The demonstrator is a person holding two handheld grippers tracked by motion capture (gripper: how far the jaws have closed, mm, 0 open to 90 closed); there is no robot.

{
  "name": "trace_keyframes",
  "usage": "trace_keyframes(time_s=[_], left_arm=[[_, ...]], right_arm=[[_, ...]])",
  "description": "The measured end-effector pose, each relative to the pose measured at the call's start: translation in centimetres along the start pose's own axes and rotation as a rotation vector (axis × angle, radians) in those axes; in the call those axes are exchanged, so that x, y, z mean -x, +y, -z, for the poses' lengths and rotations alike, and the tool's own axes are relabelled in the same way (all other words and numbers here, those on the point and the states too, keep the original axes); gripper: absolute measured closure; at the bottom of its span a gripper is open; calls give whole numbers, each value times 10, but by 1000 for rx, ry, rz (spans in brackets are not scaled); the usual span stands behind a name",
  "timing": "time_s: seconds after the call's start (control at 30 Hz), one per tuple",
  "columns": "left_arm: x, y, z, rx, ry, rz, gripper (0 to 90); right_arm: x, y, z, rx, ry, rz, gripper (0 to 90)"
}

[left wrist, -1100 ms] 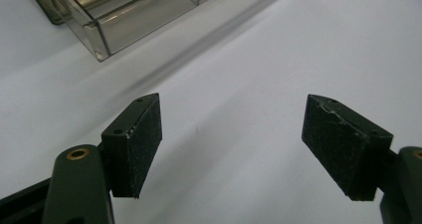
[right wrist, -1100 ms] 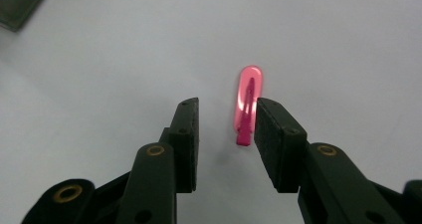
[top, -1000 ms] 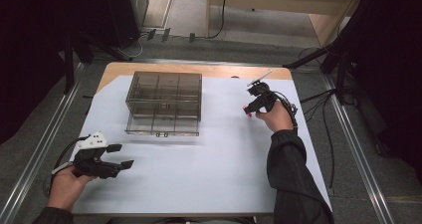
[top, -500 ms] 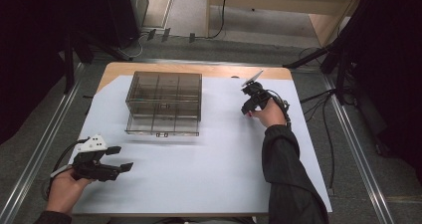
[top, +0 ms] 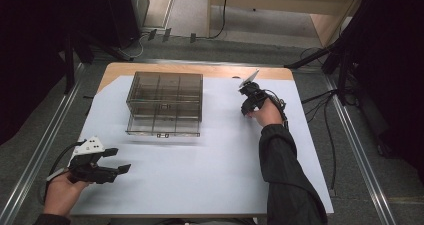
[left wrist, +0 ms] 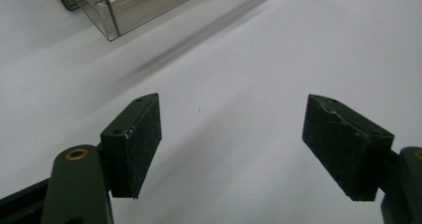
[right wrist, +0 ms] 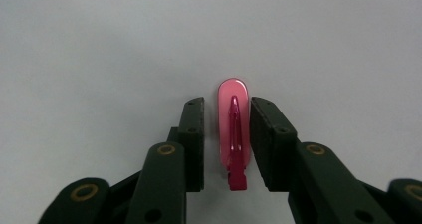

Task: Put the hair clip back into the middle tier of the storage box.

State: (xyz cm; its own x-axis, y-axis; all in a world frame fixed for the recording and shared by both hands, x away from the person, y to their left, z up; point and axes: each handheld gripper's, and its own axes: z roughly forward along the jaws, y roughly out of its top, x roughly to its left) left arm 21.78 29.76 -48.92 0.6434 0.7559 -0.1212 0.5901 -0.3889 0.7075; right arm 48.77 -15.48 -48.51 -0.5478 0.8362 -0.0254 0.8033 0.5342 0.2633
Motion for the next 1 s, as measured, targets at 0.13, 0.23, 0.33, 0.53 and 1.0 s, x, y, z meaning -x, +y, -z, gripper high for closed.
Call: trace_keyframes(time_s=[0.13,0.23,0.33,0.53,1.0], left_arm=[[0,0,-1,1,4,2,243],[0,0,-1,0,3,1,242],[0,0,-1,2,8,2,242],[-2,-1,2,5,13,8,243],[-3,-1,1,1,16,9,242]], right_arm=[[-4,0,0,-2,-6,24,774],[-3,0,0,1,-1,12,775],[-1,0,0,3,9,7,775],[-1,0,0,-5,11,-2,776],[-1,1,13,25,24,-2,777]])
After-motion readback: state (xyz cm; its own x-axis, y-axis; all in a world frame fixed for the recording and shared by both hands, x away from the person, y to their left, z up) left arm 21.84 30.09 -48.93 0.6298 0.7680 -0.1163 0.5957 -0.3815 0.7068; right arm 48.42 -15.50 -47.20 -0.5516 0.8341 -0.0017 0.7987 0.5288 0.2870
